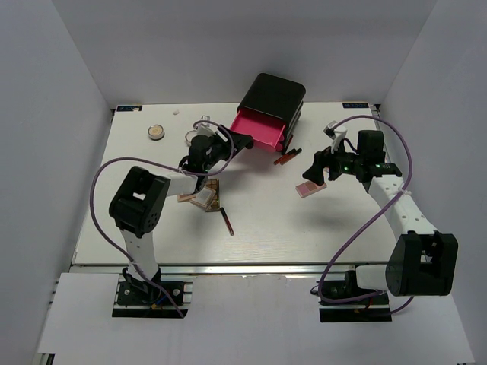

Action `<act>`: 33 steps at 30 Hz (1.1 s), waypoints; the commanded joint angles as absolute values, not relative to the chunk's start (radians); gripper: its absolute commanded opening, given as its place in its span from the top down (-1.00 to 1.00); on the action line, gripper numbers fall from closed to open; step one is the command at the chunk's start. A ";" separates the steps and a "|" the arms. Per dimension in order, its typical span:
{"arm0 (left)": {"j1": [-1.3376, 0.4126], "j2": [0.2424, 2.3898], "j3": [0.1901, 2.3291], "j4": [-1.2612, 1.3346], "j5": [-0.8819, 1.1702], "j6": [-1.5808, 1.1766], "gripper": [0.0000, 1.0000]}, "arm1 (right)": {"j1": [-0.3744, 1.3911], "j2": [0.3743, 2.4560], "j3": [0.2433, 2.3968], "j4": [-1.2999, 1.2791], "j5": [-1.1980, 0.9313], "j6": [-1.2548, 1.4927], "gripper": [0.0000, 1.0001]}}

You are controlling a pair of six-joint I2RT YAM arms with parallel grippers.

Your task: Organize the makeup

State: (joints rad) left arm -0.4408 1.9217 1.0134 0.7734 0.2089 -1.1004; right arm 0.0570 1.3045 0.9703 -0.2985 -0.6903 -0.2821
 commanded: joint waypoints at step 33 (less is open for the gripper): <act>-0.364 1.351 0.864 -0.502 -0.203 -0.995 -0.97 | 0.115 1.486 1.045 -0.448 -0.551 -0.528 -0.79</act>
